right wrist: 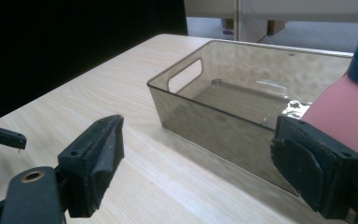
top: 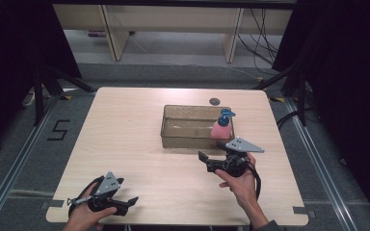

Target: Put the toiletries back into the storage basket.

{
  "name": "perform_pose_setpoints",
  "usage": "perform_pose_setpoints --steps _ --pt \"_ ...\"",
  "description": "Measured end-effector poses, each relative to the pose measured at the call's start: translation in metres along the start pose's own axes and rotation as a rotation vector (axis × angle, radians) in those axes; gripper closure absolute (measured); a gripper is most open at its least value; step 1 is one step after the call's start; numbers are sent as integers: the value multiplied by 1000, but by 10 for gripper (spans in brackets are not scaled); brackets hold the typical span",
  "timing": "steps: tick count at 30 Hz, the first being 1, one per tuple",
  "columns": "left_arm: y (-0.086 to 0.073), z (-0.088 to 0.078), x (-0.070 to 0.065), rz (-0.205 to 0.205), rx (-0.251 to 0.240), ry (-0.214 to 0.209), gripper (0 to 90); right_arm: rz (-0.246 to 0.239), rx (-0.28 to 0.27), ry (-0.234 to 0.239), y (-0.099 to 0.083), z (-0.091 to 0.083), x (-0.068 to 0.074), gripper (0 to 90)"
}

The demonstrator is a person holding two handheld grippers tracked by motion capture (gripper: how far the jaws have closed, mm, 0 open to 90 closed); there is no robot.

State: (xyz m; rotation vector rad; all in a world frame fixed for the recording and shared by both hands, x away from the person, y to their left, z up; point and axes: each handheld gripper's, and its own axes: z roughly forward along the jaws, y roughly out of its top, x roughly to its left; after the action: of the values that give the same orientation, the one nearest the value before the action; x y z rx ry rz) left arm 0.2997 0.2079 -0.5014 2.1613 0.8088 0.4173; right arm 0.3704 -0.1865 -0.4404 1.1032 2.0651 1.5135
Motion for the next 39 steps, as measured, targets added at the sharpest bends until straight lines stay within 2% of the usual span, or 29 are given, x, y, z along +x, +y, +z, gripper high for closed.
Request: perform_pose_setpoints --steps 2,5,6,7,10,15,16,18,19,20,21,22,25,26,29,30,31,33,34,35,36,39 --pt "0 0 -1 -5 0 -8 153 15 2 30 -1 1 2 178" --pt "0 0 0 0 -2 -1 154 10 3 17 -3 0 3 177" --pt "0 0 0 3 -1 1 153 60 19 20 -5 -1 7 176" --pt "0 0 0 1 0 0 153 24 13 37 -5 0 4 174" --pt "0 0 0 2 -2 -1 153 17 18 39 -6 0 5 168" --pt "0 0 0 4 -3 0 153 28 25 40 -9 0 8 158" --pt "0 0 0 3 -3 0 153 43 21 38 -10 -1 10 158" --pt "0 0 -1 -4 1 -7 153 14 15 45 -11 -1 8 157" --pt "-1 1 -2 -23 -13 -8 153 45 25 50 -11 -1 11 157" --pt "-1 1 -2 -23 -12 -8 153 24 17 53 -12 -1 10 157" --pt "-1 1 -2 -23 -12 -8 153 24 17 53 -12 -1 10 157" --pt "0 0 1 12 1 5 153 35 25 52 -13 -2 11 157" --pt "0 0 0 5 -1 3 153 32 26 53 -14 -2 11 157" --pt "-1 1 -2 -22 -12 -7 153 38 23 57 -15 -3 13 158" --pt "-1 1 -2 -23 -12 -7 153 35 18 64 -15 -4 13 158" --pt "0 0 0 3 -1 5 153 27 29 61 -16 -5 14 157" --pt "0 0 0 3 -1 5 153 24 35 53 -16 -5 15 158" --pt "0 0 0 -1 -1 4 153 39 23 73 -18 -5 16 158" --pt "0 0 -1 -2 -2 5 153 25 19 75 -18 -6 16 158" --pt "0 0 -1 -2 -2 5 153 7 11 53 -18 -6 16 159" --pt "0 0 -1 -3 -2 4 153 34 21 71 -19 -6 18 160" --pt "0 0 0 0 -2 3 153 26 27 72 -19 -9 18 161"
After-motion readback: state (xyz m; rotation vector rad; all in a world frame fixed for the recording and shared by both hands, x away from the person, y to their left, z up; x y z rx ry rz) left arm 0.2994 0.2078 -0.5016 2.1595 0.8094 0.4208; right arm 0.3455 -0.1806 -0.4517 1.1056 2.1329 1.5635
